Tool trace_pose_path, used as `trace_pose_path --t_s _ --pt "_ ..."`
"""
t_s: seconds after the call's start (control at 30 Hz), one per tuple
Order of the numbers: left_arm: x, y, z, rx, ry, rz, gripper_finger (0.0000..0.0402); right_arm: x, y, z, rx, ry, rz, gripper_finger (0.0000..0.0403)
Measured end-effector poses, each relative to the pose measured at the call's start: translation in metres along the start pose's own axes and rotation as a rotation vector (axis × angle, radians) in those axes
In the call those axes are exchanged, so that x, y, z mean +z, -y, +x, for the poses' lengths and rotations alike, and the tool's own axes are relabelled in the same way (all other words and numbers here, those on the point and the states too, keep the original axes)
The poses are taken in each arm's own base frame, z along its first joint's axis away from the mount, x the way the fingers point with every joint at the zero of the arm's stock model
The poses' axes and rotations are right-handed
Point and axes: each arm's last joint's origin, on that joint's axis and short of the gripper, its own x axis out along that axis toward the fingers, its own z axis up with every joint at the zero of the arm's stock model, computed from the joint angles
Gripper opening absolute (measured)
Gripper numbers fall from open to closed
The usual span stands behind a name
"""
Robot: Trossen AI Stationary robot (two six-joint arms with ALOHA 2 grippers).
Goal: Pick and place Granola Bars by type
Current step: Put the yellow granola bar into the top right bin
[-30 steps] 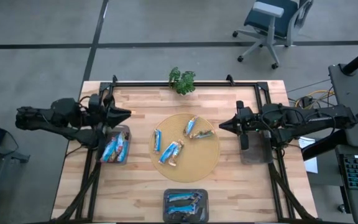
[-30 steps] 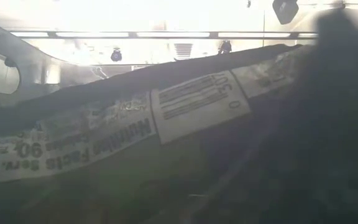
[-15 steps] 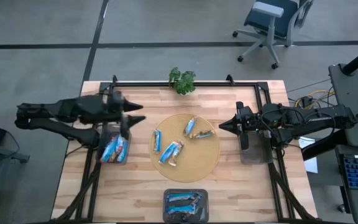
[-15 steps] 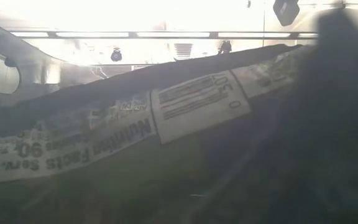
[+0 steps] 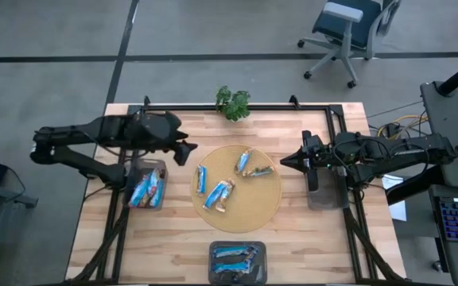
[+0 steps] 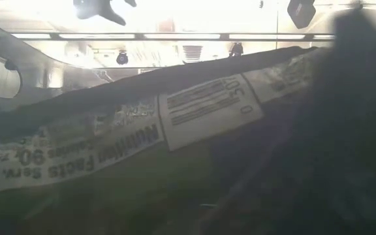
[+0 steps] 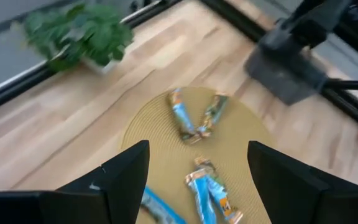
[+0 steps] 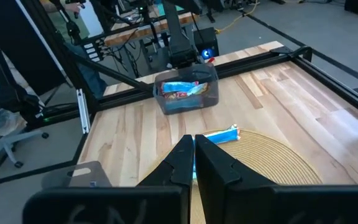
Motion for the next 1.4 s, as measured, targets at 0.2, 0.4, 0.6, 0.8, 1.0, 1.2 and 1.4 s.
trace_pose_path --t_s 0.2,0.4,0.6,0.8,1.0,1.2,1.4 --pt "0.018 0.015 0.008 0.086 -0.109 0.016 0.0253 -0.005 0.002 0.000 -0.017 -0.048 -0.005 0.0008" --pt "0.026 0.026 0.022 0.136 -0.179 0.100 0.0252 -0.007 0.003 0.000 -0.027 -0.076 -0.009 0.0008" --pt "0.018 0.024 0.047 0.207 -0.327 -0.035 0.0252 -0.007 0.003 0.000 -0.027 -0.077 -0.012 0.0008" --pt "0.007 0.025 0.074 0.335 -0.416 -0.168 0.0252 -0.009 0.003 -0.001 -0.034 -0.098 -0.014 0.0008" --pt "-0.001 0.031 0.101 0.387 -0.473 -0.214 0.0252 -0.011 0.004 -0.001 -0.041 -0.117 -0.016 0.0008" --pt "-0.013 0.037 0.127 0.438 -0.531 -0.196 0.0252 -0.011 0.004 -0.001 -0.041 -0.118 -0.016 0.0009" --pt "-0.025 0.041 0.149 0.499 -0.565 -0.221 0.0252 -0.011 0.004 -0.001 -0.040 -0.119 -0.032 0.0009"
